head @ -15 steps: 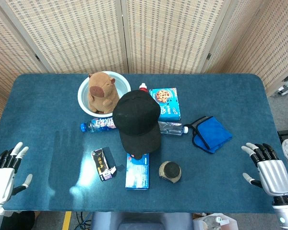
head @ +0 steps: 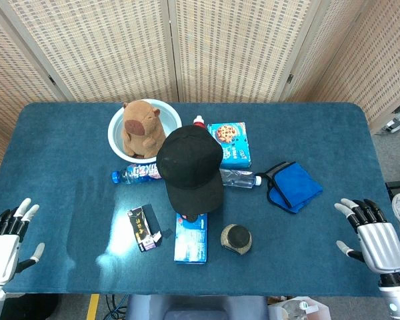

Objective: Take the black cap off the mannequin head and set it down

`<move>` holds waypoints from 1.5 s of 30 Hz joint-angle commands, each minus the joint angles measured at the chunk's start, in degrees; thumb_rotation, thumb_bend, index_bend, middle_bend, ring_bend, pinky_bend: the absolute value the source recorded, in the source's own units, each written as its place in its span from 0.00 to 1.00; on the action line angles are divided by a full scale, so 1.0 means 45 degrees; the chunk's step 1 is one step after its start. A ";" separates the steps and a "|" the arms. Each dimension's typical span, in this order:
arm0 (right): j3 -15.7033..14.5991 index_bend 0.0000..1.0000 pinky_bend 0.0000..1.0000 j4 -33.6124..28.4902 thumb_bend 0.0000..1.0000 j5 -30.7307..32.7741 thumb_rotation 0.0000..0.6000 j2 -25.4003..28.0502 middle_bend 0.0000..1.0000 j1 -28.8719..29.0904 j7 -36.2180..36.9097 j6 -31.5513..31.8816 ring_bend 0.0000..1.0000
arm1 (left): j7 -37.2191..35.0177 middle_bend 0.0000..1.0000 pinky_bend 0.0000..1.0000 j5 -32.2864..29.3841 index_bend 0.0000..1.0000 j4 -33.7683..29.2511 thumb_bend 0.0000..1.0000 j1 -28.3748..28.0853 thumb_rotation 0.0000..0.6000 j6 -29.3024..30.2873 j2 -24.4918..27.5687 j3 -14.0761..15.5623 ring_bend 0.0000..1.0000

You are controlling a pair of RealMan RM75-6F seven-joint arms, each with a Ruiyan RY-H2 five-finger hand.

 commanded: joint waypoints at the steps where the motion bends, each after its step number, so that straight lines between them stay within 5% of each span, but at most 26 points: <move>1: -0.0006 0.24 0.14 0.0019 0.00 -0.0065 1.00 -0.0026 0.20 0.0049 0.0014 -0.0039 0.16 | -0.0006 0.00 0.00 0.0019 0.09 -0.0002 0.31 0.0003 1.00 0.0007 0.0003 0.0006 0.00; 18: 0.0588 0.24 0.14 -0.1016 0.00 -0.1880 1.00 -0.0247 0.23 0.2856 -0.0465 -0.2492 0.16 | 0.0005 0.00 0.00 0.0234 0.09 -0.0103 0.31 0.0089 1.00 0.0187 0.0060 0.0073 0.00; 27: 0.1327 0.30 0.14 -0.0833 0.00 -0.2365 1.00 -0.1747 0.25 0.4896 -0.1199 -0.4061 0.16 | 0.0036 0.00 0.00 0.0251 0.09 -0.0102 0.31 0.0192 1.00 0.0335 0.0080 0.0083 0.00; 45: 0.2187 0.38 0.14 0.1464 0.00 -0.2417 1.00 -0.5235 0.29 0.7299 -0.2243 -0.4496 0.16 | -0.0118 0.00 0.00 0.0065 0.09 0.0006 0.31 0.0184 1.00 0.0219 0.0140 0.0010 0.00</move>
